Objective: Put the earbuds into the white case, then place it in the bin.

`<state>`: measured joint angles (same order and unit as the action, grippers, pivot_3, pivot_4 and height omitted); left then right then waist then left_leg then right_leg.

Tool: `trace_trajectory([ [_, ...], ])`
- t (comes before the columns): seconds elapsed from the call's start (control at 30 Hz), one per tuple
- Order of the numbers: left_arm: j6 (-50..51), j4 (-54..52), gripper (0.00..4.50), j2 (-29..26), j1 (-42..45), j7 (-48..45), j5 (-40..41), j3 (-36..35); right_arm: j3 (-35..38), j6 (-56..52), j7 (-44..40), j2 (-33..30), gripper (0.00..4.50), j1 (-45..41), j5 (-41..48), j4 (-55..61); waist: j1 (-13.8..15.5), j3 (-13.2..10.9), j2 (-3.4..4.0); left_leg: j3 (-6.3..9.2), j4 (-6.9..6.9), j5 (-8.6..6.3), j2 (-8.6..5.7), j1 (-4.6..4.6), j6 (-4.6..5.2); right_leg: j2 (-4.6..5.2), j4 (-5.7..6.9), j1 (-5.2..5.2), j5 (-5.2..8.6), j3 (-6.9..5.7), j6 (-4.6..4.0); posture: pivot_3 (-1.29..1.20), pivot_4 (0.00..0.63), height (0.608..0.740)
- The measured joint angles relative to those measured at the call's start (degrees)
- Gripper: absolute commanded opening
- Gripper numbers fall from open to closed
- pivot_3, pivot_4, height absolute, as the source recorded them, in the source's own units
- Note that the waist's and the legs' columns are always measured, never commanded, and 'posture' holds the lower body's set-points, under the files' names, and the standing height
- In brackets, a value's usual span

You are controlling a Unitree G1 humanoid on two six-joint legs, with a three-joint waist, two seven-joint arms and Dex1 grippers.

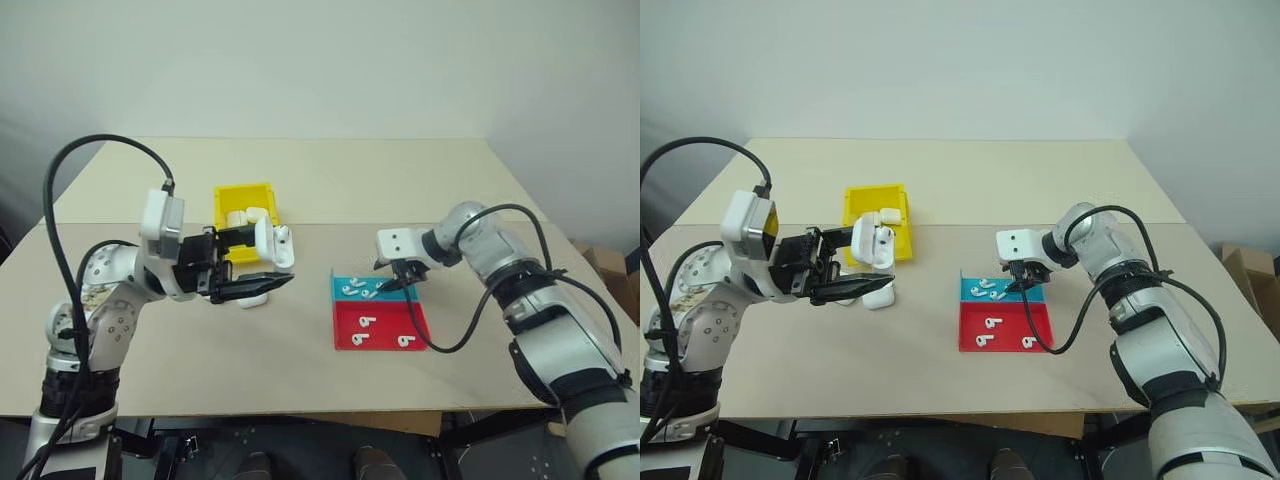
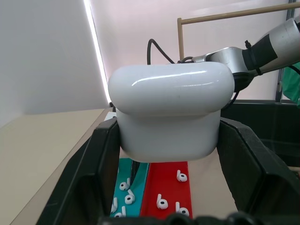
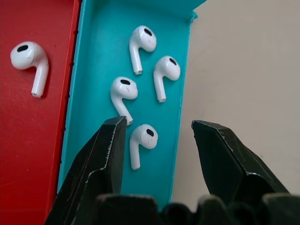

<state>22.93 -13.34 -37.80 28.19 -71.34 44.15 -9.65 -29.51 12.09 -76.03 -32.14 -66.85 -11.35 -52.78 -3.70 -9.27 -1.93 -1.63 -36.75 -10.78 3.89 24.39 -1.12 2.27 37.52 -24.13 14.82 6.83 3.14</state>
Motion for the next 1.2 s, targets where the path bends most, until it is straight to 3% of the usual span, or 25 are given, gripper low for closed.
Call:
trace_trajectory([
  [0.63, 0.86, -3.78, 2.81, -0.47, -2.36, 3.32, 0.95, -0.55, 0.97, 4.89, 3.64, 4.85, 2.7, -2.72, -7.43, -10.44, -0.34, 0.0, 0.01, 0.0, 0.0, 0.01, 0.0, -0.1, -0.01, -0.01, 0.11, 0.05, -0.01, 0.02, -0.01, 0.0, 0.15, 0.74],
  [0.83, 0.88, -3.84, 2.81, -0.47, -2.92, 3.45, 0.98, -0.56, 1.07, 5.09, 2.7, 4.84, 0.84, -2.73, -8.23, -10.6, -0.4, 0.0, 0.02, 0.0, 0.0, 0.01, 0.0, -0.12, -0.01, -0.01, 0.11, 0.06, -0.01, 0.02, -0.01, 0.0, 0.15, 0.74],
  [1.2, 0.89, -3.85, 2.81, -0.51, -3.21, 3.07, 1.01, -0.53, 3.57, 3.03, 2.18, 4.94, 0.84, -1.85, -7.36, -9.77, -0.35, 0.0, 0.01, 0.01, 0.0, 0.01, 0.0, -0.11, -0.01, -0.01, 0.11, 0.06, -0.01, 0.02, -0.02, 0.0, 0.15, 0.74],
])
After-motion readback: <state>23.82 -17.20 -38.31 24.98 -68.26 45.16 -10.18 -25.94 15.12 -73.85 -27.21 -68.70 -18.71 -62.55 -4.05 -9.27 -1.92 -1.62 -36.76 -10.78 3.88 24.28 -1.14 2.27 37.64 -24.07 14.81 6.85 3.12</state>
